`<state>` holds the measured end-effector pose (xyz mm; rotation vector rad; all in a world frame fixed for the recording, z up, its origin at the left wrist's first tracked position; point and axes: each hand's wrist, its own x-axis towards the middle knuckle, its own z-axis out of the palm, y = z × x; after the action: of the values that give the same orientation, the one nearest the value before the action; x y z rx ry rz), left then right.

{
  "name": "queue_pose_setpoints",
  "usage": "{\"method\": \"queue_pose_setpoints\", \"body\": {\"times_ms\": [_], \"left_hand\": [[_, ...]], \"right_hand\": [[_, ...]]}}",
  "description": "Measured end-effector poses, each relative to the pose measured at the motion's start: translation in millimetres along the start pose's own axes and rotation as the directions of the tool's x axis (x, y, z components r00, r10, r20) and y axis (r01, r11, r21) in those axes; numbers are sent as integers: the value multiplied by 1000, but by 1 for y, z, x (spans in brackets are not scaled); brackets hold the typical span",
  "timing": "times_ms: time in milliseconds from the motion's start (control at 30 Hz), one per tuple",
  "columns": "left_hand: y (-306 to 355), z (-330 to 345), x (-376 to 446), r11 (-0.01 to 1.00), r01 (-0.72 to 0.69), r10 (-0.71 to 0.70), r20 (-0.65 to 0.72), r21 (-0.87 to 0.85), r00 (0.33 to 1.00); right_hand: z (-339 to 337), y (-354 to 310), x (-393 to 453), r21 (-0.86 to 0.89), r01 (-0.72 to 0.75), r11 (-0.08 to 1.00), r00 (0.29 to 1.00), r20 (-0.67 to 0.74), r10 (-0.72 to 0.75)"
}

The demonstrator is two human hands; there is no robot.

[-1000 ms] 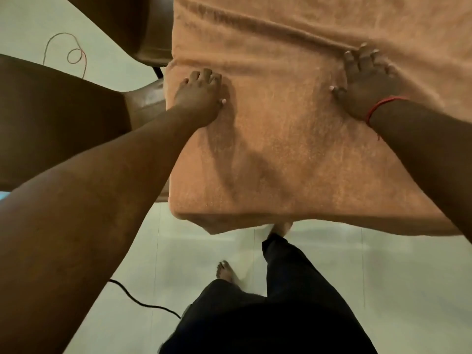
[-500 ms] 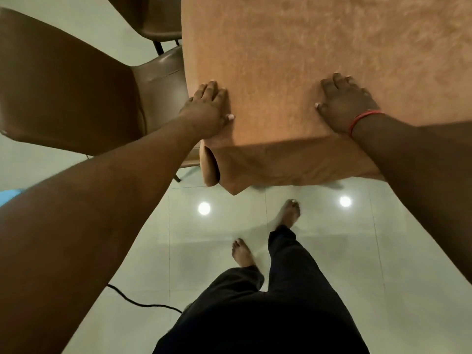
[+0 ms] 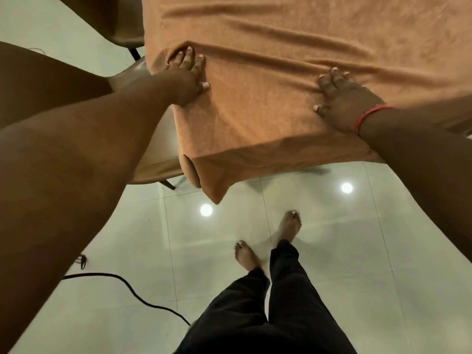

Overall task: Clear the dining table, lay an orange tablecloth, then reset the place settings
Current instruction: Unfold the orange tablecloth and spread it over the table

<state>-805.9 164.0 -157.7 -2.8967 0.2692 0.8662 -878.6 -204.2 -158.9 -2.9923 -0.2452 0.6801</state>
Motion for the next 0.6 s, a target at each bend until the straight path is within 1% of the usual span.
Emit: {"method": "queue_pose_setpoints", "body": {"times_ms": [100,200,300,367,400,433,467,500,533,600], "left_hand": [[-10,-12,17,999,-9,9,-17,40,1000],[-15,-25,31,999,9,-9,-14,46,1000],[-17,-33,39,997,35,-33,-25,66,999],[-20,-36,42,997,54,-53,-34,56,998],[-21,-38,43,996,65,-62,-50,63,997],[-19,-41,42,995,69,-63,-82,73,995],[-16,-43,38,993,82,-72,-118,82,990],[-14,-44,35,990,106,-90,-164,94,982],[-10,-44,30,987,147,-132,-186,70,974],[2,-40,25,976,219,-218,-159,-8,963]], "right_hand": [[-5,-6,9,-1,-1,1000,999,39,1],[-14,-14,16,-70,37,997,998,57,-33],[-28,-23,20,-188,137,973,989,74,-125],[-37,-23,23,-195,210,958,976,99,-194],[-43,-19,27,-165,232,959,970,109,-216],[-48,-13,32,-122,234,964,970,101,-223],[-52,-5,38,-88,221,971,974,60,-217],[-53,3,44,-81,195,978,981,4,-195],[-50,11,50,-98,156,983,986,-36,-160],[-41,19,54,-128,100,987,994,-33,-105]]}}
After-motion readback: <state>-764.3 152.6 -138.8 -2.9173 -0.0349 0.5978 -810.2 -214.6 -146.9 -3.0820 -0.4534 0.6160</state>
